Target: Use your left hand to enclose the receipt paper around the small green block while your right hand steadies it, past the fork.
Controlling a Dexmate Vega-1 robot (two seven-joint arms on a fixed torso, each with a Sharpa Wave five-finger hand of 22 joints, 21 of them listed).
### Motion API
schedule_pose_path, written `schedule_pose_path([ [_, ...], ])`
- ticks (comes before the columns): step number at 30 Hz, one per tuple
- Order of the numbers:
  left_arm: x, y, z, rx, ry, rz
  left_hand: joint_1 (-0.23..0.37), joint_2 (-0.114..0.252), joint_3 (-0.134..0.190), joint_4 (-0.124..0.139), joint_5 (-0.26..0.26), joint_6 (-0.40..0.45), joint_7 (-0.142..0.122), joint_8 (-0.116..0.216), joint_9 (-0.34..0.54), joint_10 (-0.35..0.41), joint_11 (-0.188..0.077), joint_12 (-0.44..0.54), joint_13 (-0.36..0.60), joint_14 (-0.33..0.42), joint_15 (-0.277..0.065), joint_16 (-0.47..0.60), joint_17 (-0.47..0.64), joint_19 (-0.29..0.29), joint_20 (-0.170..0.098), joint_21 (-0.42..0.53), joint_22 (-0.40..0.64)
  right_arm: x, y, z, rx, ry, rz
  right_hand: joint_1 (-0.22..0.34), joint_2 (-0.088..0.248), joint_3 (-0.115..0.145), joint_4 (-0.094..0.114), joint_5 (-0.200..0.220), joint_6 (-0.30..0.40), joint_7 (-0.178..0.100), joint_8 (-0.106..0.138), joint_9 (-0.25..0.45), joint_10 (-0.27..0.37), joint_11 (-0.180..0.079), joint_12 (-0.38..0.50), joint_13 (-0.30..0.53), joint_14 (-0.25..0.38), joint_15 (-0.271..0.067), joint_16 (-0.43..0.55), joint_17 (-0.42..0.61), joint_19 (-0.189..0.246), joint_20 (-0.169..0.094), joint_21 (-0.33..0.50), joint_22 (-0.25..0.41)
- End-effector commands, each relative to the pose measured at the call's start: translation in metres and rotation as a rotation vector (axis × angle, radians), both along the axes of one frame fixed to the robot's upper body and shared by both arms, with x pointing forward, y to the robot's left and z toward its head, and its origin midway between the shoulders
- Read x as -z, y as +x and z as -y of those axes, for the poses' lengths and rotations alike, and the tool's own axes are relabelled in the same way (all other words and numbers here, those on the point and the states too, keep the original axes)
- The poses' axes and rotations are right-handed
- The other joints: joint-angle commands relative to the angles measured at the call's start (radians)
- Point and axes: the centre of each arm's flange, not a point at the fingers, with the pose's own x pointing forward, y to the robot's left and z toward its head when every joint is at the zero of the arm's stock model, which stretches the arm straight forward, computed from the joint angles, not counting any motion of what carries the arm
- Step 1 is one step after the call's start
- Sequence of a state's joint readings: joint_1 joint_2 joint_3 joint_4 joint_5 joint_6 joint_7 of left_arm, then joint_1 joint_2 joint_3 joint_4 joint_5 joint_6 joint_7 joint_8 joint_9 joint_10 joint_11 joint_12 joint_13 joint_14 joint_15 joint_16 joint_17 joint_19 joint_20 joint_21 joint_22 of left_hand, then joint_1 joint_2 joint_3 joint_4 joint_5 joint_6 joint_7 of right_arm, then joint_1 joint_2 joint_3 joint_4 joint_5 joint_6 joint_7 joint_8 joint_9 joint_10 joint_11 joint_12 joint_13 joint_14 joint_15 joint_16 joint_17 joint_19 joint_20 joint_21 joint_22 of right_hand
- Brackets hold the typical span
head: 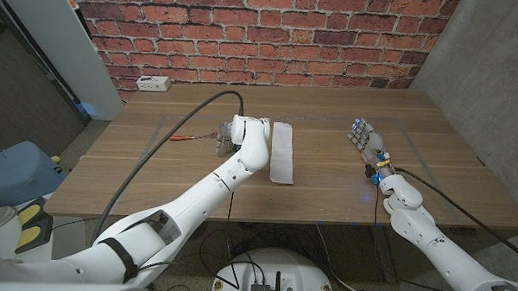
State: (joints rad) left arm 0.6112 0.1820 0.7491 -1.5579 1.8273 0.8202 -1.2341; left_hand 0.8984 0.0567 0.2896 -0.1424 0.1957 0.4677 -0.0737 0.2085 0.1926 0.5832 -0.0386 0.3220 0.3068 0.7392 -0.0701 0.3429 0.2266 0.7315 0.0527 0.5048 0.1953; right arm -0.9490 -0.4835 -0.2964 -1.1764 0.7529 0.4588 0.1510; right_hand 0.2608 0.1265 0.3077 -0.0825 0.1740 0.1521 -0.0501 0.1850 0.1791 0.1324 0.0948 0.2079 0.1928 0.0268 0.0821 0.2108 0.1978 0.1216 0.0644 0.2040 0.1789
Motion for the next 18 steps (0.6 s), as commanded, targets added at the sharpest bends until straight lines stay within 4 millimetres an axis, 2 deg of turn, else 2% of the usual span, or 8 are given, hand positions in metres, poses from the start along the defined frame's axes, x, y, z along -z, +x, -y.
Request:
schedule_pose_path([
  [1,0.008,0.015,-0.001,-0.003,0.006,-0.039,0.028,0.019,0.016,-0.007,-0.008,0.044,0.008,0.015,0.004,0.093,-0.02,0.042,0.019,0.107,-0.09,0.048,0.018,0.062,-0.033,0.029,0.003,0.002,-0.001,-0.001,0.021,0.004,-0.008,-0.01,0.002,-0.003,0.0,0.001,0.009,0.0,0.007,0.003,0.011,0.001,0.005,0.005,0.007,0.002,0.005,0.001,0.009,-0.003,0.009,0.003],
  [2,0.009,0.017,-0.001,-0.006,0.006,-0.046,0.033,0.02,0.018,-0.009,-0.009,0.051,0.006,0.015,0.004,0.12,-0.023,0.055,0.025,0.125,-0.099,0.052,0.019,0.08,-0.048,0.038,0.003,0.002,-0.002,-0.001,0.023,0.004,-0.009,-0.01,0.002,-0.003,0.0,0.001,0.009,0.0,0.007,0.003,0.011,0.001,0.005,0.005,0.007,0.003,0.004,0.001,0.009,-0.003,0.009,0.003],
  [6,0.012,0.024,-0.003,-0.009,0.005,-0.056,0.054,0.035,0.032,-0.013,-0.012,0.084,0.013,0.023,0.004,0.198,-0.041,0.091,0.039,0.197,-0.116,0.071,0.022,0.091,-0.057,0.049,0.003,0.001,-0.003,-0.001,0.033,-0.004,-0.015,-0.012,0.002,-0.004,0.001,0.001,0.009,0.0,0.007,0.003,0.012,0.001,0.005,0.006,0.01,0.002,0.005,0.001,0.011,-0.001,0.009,0.003],
  [8,0.013,0.027,-0.004,-0.004,0.002,-0.045,0.083,0.047,0.048,-0.022,-0.014,0.151,0.027,0.044,0.006,0.271,-0.056,0.121,0.05,0.279,-0.136,0.098,0.026,0.112,-0.066,0.065,0.004,0.001,-0.003,-0.001,0.037,-0.007,-0.018,-0.013,0.002,-0.004,0.002,0.001,0.009,0.0,0.006,0.003,0.013,0.003,0.005,0.006,0.015,0.004,0.007,0.001,0.012,-0.001,0.009,0.003],
  [9,0.014,0.028,-0.004,-0.004,0.008,-0.032,0.125,0.068,0.076,-0.031,-0.01,0.22,0.045,0.064,0.007,0.308,-0.063,0.136,0.058,0.313,-0.144,0.101,0.025,0.134,-0.076,0.082,0.004,0.001,-0.003,-0.001,0.039,-0.009,-0.019,-0.013,0.002,-0.004,0.002,0.001,0.009,0.0,0.006,0.003,0.013,0.003,0.005,0.006,0.015,0.004,0.007,0.002,0.013,-0.002,0.01,0.003],
  [11,0.016,0.03,-0.006,-0.001,0.01,-0.012,0.156,0.08,0.097,-0.034,-0.006,0.281,0.054,0.081,0.009,0.346,-0.075,0.151,0.065,0.346,-0.15,0.107,0.025,0.156,-0.094,0.1,0.005,0.001,-0.003,-0.001,0.043,-0.01,-0.021,-0.014,0.002,-0.004,0.002,0.001,0.01,0.0,0.007,0.003,0.014,0.004,0.005,0.006,0.015,0.004,0.007,0.002,0.014,-0.001,0.01,0.003],
  [14,0.018,0.032,-0.009,-0.001,0.014,0.019,0.246,0.103,0.149,-0.039,0.003,0.429,0.085,0.13,0.023,0.414,-0.079,0.172,0.082,0.421,-0.159,0.128,0.042,0.186,-0.113,0.141,0.008,0.0,-0.003,-0.001,0.047,-0.01,-0.022,-0.015,0.002,-0.004,0.003,0.001,0.014,0.001,0.008,0.003,0.017,0.005,0.006,0.006,0.018,0.005,0.007,0.002,0.014,-0.002,0.01,0.003],
  [18,0.017,0.029,-0.011,-0.002,0.02,0.064,0.267,0.103,0.159,-0.034,0.002,0.457,0.092,0.139,0.034,0.445,-0.089,0.184,0.092,0.46,-0.16,0.143,0.057,0.205,-0.13,0.165,0.009,-0.001,-0.003,-0.001,0.049,-0.009,-0.022,-0.015,0.002,-0.003,0.003,0.001,0.014,0.002,0.008,0.003,0.018,0.005,0.006,0.006,0.019,0.005,0.007,0.001,0.015,-0.003,0.01,0.003],
])
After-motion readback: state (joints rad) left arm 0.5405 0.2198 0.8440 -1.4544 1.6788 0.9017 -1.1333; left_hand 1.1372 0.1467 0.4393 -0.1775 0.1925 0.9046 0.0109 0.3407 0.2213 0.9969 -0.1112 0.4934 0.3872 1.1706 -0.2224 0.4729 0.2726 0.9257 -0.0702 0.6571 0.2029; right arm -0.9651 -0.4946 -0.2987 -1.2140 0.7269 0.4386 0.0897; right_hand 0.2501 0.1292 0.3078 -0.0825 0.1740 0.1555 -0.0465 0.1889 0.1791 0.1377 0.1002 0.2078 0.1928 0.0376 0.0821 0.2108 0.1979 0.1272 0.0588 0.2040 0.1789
